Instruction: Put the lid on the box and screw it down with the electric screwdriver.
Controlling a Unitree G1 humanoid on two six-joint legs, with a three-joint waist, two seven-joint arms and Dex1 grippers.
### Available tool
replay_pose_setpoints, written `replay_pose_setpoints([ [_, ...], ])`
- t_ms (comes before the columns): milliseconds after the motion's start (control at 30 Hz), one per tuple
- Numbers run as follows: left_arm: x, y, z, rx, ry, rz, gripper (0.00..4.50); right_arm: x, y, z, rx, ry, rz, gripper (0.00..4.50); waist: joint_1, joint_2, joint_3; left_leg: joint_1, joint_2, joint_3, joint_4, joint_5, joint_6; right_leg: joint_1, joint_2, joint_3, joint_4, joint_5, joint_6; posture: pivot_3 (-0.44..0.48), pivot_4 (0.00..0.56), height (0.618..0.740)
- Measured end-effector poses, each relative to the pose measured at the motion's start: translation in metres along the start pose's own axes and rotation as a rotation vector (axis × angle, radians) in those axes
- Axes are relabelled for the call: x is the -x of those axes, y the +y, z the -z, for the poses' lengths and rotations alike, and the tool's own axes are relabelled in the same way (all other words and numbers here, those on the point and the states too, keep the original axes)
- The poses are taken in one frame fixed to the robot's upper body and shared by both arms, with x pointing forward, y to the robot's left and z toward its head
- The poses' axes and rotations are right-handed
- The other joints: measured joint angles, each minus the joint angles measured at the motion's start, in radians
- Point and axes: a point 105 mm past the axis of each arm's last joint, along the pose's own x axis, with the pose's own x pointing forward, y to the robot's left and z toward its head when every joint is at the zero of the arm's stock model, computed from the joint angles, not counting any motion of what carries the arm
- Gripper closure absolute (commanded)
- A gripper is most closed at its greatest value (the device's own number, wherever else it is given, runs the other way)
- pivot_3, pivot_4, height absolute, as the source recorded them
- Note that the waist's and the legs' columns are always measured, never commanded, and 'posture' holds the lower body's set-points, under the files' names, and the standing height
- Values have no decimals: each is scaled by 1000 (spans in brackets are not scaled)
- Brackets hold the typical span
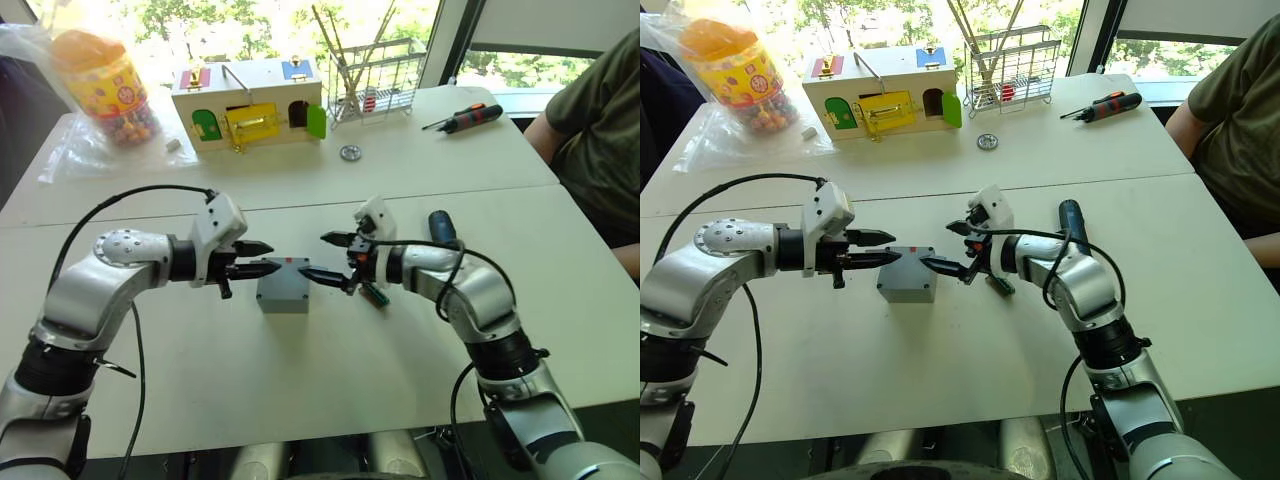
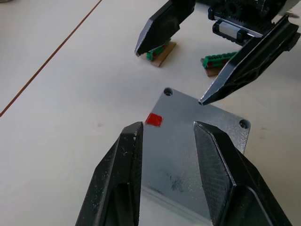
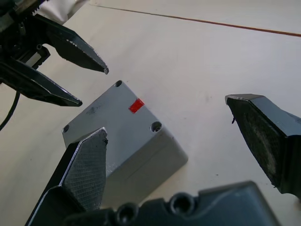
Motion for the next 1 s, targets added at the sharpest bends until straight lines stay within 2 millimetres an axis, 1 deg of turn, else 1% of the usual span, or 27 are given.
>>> replay_pose_setpoints([
  [100,-7,-7,-8,-20,-23,54,2793,36,-21,-28,5,-13,90,35,1,0,0,0,0,0,0,0,0,0,-1,0,0,0,0,0,150,740],
  [167,-13,-15,-11,-30,-35,89,2793,69,-37,-40,25,32,168,35,2,0,0,0,0,0,0,0,0,1,-1,0,-1,0,0,0,150,740],
  [200,-15,-17,-11,-35,-38,100,2793,82,-42,-42,27,65,189,35,2,0,0,0,0,0,-1,0,1,1,-2,0,-2,0,0,0,150,740],
  [267,-21,-25,-15,-46,-59,133,2793,112,-47,-41,3,174,209,35,1,0,0,0,0,1,-2,0,1,1,-2,0,-3,0,0,0,150,740],
  [333,-25,-30,-19,-59,-84,158,2793,131,-48,-37,-50,296,207,35,-4,0,0,0,1,2,-1,-1,1,1,-1,1,-3,0,0,0,150,740],
  [400,-29,-37,-26,-88,-112,182,2793,154,-57,-26,-184,452,259,35,-7,0,0,1,1,3,-1,-1,2,2,-1,1,-3,0,0,0,150,740],
  [433,-31,-42,-29,-108,-122,197,2793,166,-62,-18,-264,527,289,35,-4,0,0,1,2,3,-1,-1,2,2,-1,1,-3,0,0,0,150,740],
  [467,-33,-44,-29,-115,-126,207,2793,171,-65,-11,-313,563,295,35,-4,0,0,1,2,3,-1,-1,2,2,-1,1,-4,0,0,0,150,740],
  [500,-34,-46,-30,-116,-128,212,2793,171,-66,-7,-335,574,289,35,-5,0,0,1,2,3,-1,-1,2,2,-1,1,-4,0,0,0,150,740],
  [567,-37,-49,-31,-123,-142,216,2793,166,-73,12,-456,620,278,35,-6,0,0,1,2,5,-1,-1,2,2,-2,2,-4,0,0,0,150,740],
  [733,-41,-54,-29,-120,-154,219,2793,166,-91,37,-675,711,373,35,2,0,0,0,1,4,-1,-1,2,1,-2,2,-4,0,0,0,150,740],
  [867,-38,-53,-24,-129,-138,203,2793,158,-97,49,-732,767,406,35,2,0,0,0,1,4,-1,-1,2,1,-2,2,-4,0,0,0,150,740],
  [1000,-35,-53,-21,-148,-112,200,2793,157,-97,59,-743,834,421,35,2,0,0,-1,1,4,0,-1,2,1,-2,2,-5,0,0,0,150,740],
])
